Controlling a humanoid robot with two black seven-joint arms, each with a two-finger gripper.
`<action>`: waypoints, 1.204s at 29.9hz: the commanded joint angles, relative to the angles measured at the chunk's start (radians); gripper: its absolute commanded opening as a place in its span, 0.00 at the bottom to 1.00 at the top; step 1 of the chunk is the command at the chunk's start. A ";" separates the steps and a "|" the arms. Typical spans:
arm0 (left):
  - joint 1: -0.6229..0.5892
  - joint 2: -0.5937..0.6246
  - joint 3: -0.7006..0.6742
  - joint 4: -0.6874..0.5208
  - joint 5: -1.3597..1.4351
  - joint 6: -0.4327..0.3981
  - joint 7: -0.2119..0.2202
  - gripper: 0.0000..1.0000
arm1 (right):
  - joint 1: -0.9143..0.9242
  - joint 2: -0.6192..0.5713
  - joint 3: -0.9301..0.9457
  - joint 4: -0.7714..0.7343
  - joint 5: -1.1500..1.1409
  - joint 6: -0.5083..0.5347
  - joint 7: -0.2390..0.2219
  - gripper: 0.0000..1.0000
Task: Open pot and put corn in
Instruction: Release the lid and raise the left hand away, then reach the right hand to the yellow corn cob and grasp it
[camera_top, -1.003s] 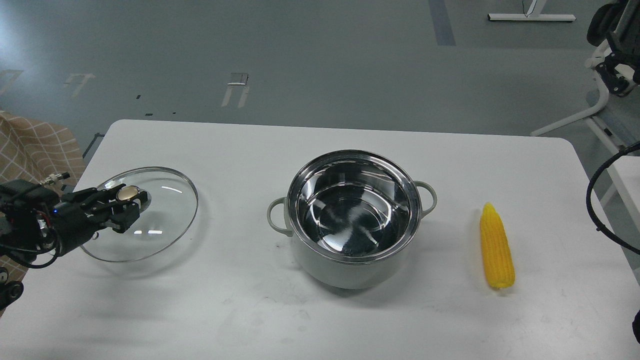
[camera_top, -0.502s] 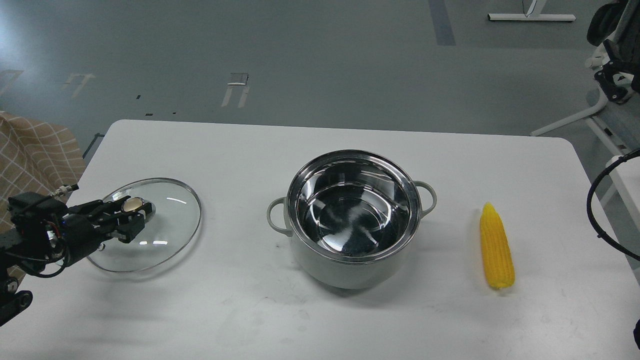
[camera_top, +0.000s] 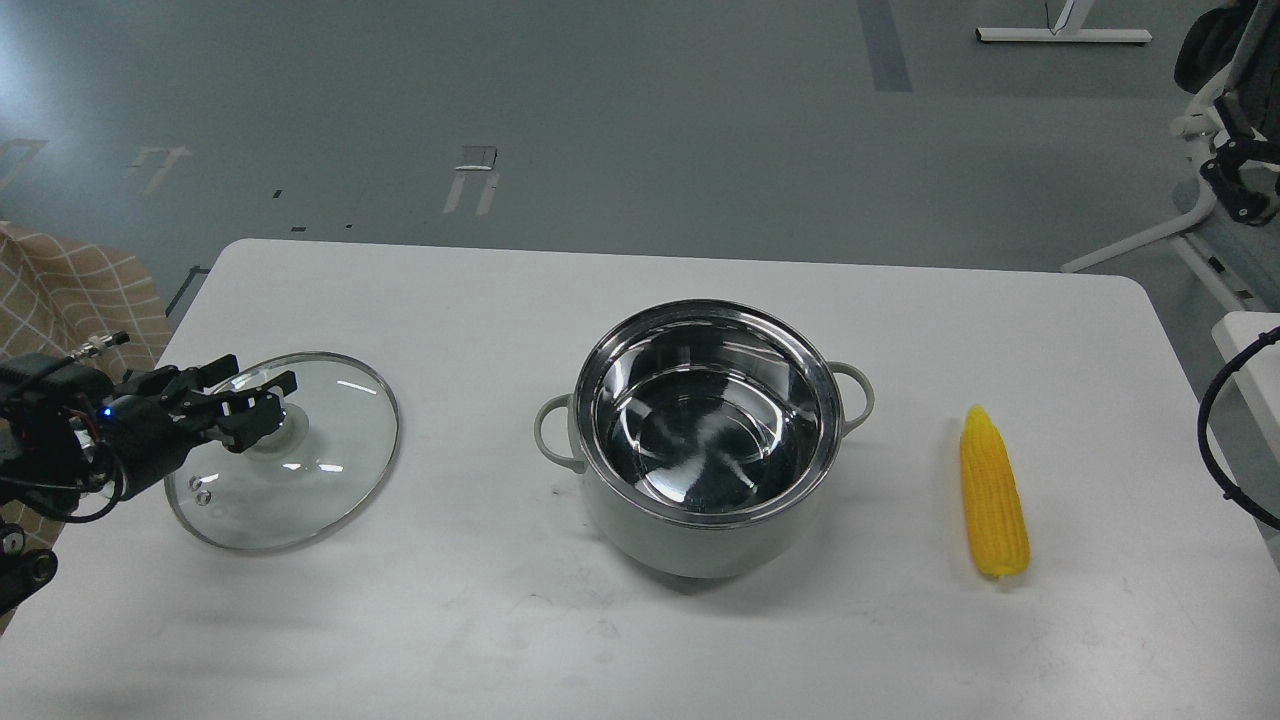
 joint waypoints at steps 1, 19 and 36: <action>-0.028 0.011 0.002 0.001 -0.031 -0.006 -0.015 0.83 | -0.005 -0.036 -0.010 0.004 -0.001 0.000 0.000 1.00; -0.591 -0.095 -0.039 0.041 -1.111 -0.243 -0.035 0.95 | -0.200 -0.246 -0.140 0.332 -0.533 0.000 0.000 1.00; -0.608 -0.282 -0.214 0.181 -1.429 -0.526 -0.033 0.98 | -0.392 -0.211 -0.387 0.546 -1.197 0.000 0.001 1.00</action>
